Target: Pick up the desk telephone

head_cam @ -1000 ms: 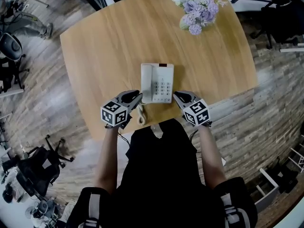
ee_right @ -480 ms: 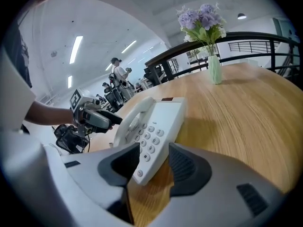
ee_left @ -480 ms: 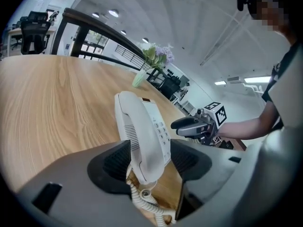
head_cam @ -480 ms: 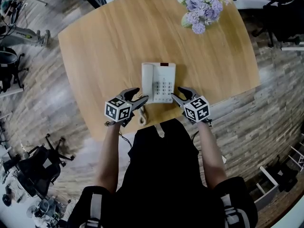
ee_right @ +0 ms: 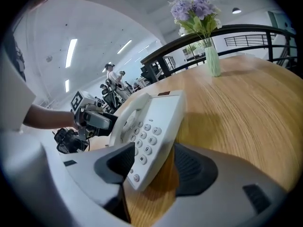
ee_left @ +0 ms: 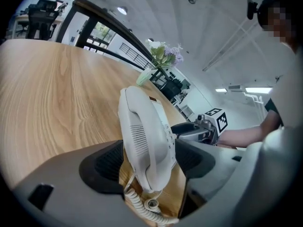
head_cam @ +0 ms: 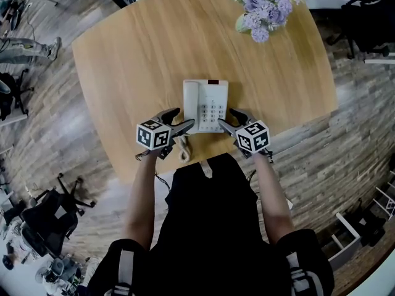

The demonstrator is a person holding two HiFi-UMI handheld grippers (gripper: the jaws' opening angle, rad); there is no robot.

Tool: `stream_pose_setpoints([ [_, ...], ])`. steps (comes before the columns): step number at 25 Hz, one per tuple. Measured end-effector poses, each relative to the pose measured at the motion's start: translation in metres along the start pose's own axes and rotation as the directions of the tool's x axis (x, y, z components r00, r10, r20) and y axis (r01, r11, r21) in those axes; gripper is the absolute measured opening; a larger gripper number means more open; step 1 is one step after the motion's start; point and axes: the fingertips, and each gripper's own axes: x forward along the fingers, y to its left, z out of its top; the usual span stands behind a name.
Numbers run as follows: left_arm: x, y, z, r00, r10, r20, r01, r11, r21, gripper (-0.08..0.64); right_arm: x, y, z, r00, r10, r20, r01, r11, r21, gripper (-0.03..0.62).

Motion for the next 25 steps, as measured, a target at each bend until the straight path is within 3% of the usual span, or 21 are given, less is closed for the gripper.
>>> stream_pose_setpoints([
  [9,0.021,0.001,-0.004,0.997,-0.063,-0.039,0.062,0.998,-0.018,0.365,0.010,0.002,0.001,0.999,0.045,0.004,-0.046,0.998,0.046,0.264],
  [25,0.034,0.007,0.002,0.997,-0.057,-0.052,0.055,0.998,-0.036,0.385,0.025,-0.003,0.002,0.998,0.066,-0.009,-0.065,0.993,0.099,0.264],
])
